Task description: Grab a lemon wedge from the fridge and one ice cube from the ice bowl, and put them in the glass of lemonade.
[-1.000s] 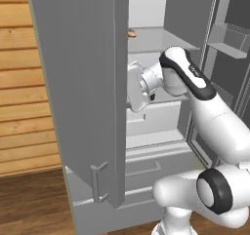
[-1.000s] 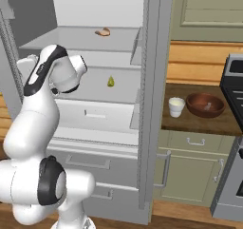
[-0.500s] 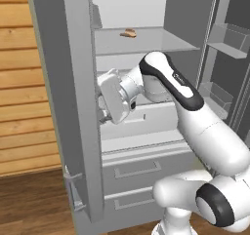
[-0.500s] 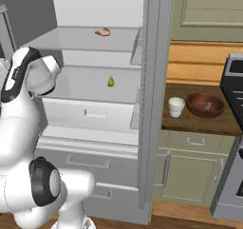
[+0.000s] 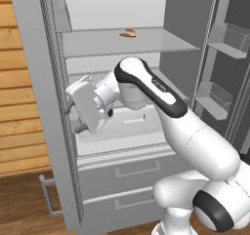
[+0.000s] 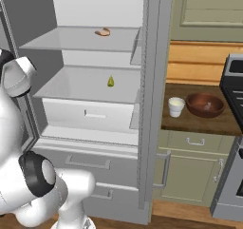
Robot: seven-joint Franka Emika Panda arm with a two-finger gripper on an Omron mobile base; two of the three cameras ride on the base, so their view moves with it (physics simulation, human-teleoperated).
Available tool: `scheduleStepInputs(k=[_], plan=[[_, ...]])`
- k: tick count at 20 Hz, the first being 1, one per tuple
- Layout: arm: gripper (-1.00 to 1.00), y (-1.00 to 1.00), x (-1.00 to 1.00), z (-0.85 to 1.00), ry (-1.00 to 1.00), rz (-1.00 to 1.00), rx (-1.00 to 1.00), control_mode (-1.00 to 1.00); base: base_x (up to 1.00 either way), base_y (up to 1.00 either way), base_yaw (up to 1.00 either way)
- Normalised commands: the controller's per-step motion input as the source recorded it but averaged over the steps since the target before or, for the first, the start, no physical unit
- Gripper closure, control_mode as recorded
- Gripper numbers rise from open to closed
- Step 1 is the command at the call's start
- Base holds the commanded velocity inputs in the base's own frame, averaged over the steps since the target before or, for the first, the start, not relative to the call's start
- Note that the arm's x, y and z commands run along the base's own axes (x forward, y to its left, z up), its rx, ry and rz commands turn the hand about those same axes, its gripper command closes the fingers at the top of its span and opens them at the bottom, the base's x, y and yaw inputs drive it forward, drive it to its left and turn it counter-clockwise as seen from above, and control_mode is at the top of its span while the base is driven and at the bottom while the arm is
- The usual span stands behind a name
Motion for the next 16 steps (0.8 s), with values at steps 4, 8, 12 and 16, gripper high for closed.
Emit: scheduleStepInputs(k=[4,8,12,16], plan=[[-1.0,0.48,-0.16,0.07,-0.04,0.0,0.0,-1.0,0.0,0.0,0.0],[-1.0,-0.17,-0.38,0.25,-0.01,0.0,0.03,-1.0,0.0,0.0,0.0],[-1.0,-0.5,-0.56,0.39,-0.1,0.0,0.1,-1.0,0.0,0.0,0.0],[-1.0,-0.63,-0.24,0.41,-0.02,0.0,0.03,-1.0,0.0,0.0,0.0]])
